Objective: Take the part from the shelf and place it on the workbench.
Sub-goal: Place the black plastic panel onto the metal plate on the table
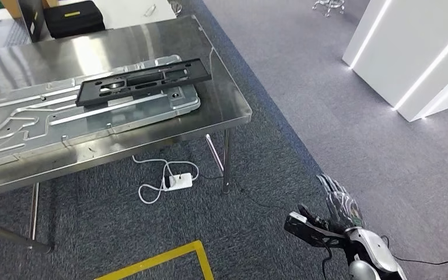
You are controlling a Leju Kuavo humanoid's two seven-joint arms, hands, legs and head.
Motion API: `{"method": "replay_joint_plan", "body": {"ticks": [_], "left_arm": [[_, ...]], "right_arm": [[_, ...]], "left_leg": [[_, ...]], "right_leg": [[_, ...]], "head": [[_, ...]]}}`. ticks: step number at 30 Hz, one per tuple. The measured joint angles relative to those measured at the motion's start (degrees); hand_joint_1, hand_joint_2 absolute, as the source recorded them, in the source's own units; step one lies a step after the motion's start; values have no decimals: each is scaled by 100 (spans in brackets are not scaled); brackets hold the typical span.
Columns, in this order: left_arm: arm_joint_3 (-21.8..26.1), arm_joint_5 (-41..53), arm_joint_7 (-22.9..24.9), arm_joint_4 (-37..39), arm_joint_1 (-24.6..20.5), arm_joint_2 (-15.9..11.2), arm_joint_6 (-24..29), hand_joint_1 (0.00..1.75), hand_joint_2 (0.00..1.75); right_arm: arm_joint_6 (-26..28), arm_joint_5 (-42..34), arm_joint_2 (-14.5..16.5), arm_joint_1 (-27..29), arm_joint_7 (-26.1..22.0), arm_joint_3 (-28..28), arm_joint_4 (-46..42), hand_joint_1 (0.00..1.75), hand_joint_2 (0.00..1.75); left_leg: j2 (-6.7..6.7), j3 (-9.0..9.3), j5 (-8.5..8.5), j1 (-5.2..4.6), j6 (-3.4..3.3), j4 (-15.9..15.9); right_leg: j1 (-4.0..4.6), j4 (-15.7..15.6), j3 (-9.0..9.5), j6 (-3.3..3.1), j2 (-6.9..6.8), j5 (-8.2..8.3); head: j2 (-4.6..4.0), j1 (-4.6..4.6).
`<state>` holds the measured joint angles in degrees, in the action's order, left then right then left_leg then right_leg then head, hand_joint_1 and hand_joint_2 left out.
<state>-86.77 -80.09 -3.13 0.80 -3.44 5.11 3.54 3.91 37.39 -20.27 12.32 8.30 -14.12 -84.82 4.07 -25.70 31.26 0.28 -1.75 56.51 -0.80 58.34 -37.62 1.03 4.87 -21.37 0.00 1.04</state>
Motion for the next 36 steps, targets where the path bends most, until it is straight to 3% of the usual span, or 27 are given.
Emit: {"method": "replay_joint_plan", "body": {"ticks": [1,2,4,5,6,7,8,9,10,12,13,15,17,18,20,21,22,23,24,26,28,29,31,32,33,34,36], "left_arm": [[0,-11,-4,0,-6,6,-1,0,0],[0,-21,-8,-1,-10,13,-2,0,0],[0,-29,-15,-1,-1,22,-4,0,0],[0,-32,-16,-1,9,24,-3,0,0],[0,-33,-17,-1,17,24,-3,0,0],[0,-33,-17,-1,18,24,-3,0,0],[0,-34,-17,0,16,23,-2,0,0],[0,-35,-17,0,13,22,-2,0,0],[0,-36,-17,0,9,22,-2,0,0],[0,-45,-21,1,3,22,-4,0,0],[0,-55,-24,1,0,21,-7,0,0],[0,-75,-32,1,-6,20,-10,0,0],[0,-87,-35,2,-6,14,-12,0,0],[0,-87,-36,2,0,13,-13,0,0],[0,-86,-36,3,12,13,-15,0,0],[0,-86,-35,3,13,14,-15,0,0],[0,-83,-32,3,13,14,-15,0,0],[0,-76,-27,3,10,14,-15,0,0],[0,-61,-21,3,7,14,-15,0,0],[-1,-12,-5,3,-4,13,-16,0,0],[-2,43,7,3,-16,11,-17,0,0],[-4,68,12,3,-22,10,-17,0,0],[-10,100,22,2,-37,15,-19,0,0],[-14,110,26,2,-50,18,-20,0,0],[-19,118,27,1,-59,22,-20,0,0],[-25,129,27,1,-60,26,-21,0,0],[-40,157,35,2,-50,27,-24,0,0]], "right_arm": [[24,-16,83,6,-78,167,367,0,0],[47,-17,163,16,-153,334,726,0,0],[76,-2,301,20,-249,587,1268,0,0],[84,11,357,10,-272,674,1450,0,0],[89,23,410,-1,-279,742,1593,0,0],[92,34,457,-6,-282,805,1720,0,0],[91,41,498,-4,-281,861,1825,0,0],[79,44,534,-5,-259,915,1916,0,0],[51,46,568,-12,-221,969,2001,0,0],[-9,36,636,-85,-172,1099,2262,0,0],[-10,32,683,-148,-216,1193,2513,0,0],[67,10,783,-300,-475,1454,3284,0,0],[136,-44,905,-444,-756,1772,4192,0,0],[143,-74,972,-511,-832,1925,4603,0,0],[145,-104,1111,-639,-877,2162,5283,0,0],[144,-108,1167,-688,-866,2237,5546,0,0],[139,-117,1219,-732,-844,2296,5780,0,0],[127,-130,1259,-774,-807,2344,5981,0,0],[95,-149,1290,-812,-747,2396,6176,0,0],[-7,-183,1330,-885,-612,2498,6495,0,0],[-109,-201,1362,-939,-501,2589,6735,0,0],[-152,-206,1374,-964,-458,2628,6831,0,0],[-225,-211,1381,-990,-386,2697,7001,0,0],[-254,-209,1382,-992,-358,2725,7075,0,0],[-275,-206,1383,-991,-339,2750,7131,0,0],[-297,-193,1383,-996,-317,2771,7181,0,0],[-370,-127,1388,-1038,-233,2790,7249,0,0]], "left_leg": [[-72,-35,-52,7,-32,-27],[-142,-80,-119,21,-86,-49],[-317,-197,-258,24,-174,-83],[-403,-267,-315,12,-200,-81],[-498,-338,-362,-1,-202,-68],[-587,-415,-401,-8,-198,-47],[-669,-494,-433,-10,-190,-17],[-747,-575,-459,-9,-178,23],[-819,-649,-481,-7,-160,68],[-936,-756,-516,-13,-112,157],[-985,-776,-541,-15,-75,184],[-1070,-782,-608,-4,8,191],[-966,-813,-528,15,97,259],[-832,-865,-343,20,126,397],[-550,-1013,236,23,143,958],[-487,-1074,479,23,136,1306],[-460,-1085,603,21,127,1580],[-446,-1022,590,20,116,1700],[-431,-868,464,19,100,1618],[-275,-327,194,18,42,920],[-39,115,170,4,-17,214],[31,198,209,-9,-41,45],[-51,164,130,-20,-84,-6],[-125,127,59,-12,-117,-30],[-204,75,-26,1,-158,-58],[-290,7,-120,17,-189,-84],[-464,-157,-255,13,-213,-88]], "right_leg": [[-3,-10,-22,37,18,23],[-1,36,-68,69,-34,-62],[-9,465,-239,126,-252,-556],[-16,831,-342,160,-355,-859],[-35,1206,-422,194,-405,-1060],[-60,1489,-444,226,-435,-1120],[-86,1599,-377,256,-455,-1053],[-113,1495,-198,279,-484,-908],[-134,1201,84,294,-545,-774],[-124,382,718,274,-743,-750],[-99,93,901,233,-816,-803],[-48,-114,952,126,-807,-839],[-67,-149,866,9,-743,-731],[-77,-169,807,-51,-715,-660],[-63,-174,638,-138,-635,-515],[-45,-159,533,-160,-579,-443],[-28,-137,427,-169,-512,-372],[-17,-106,318,-169,-436,-301],[-11,-70,210,-161,-361,-236],[-14,15,12,-131,-218,-119],[-13,70,-105,-72,-97,-9],[-15,67,-128,-32,-40,55],[-17,-2,-149,57,70,188],[-22,-1,-181,80,54,174],[-27,80,-228,94,-29,29],[-35,276,-294,109,-148,-235],[-56,968,-437,158,-374,-899]], "head": [[0,2],[0,9],[0,21],[0,26],[0,23],[0,22],[0,24],[0,24],[0,25],[0,26],[0,28],[0,33],[0,35],[0,34],[0,31],[0,31],[0,31],[0,31],[0,31],[0,31],[0,35],[0,37],[0,38],[0,39],[0,43],[0,48],[0,54]]}}
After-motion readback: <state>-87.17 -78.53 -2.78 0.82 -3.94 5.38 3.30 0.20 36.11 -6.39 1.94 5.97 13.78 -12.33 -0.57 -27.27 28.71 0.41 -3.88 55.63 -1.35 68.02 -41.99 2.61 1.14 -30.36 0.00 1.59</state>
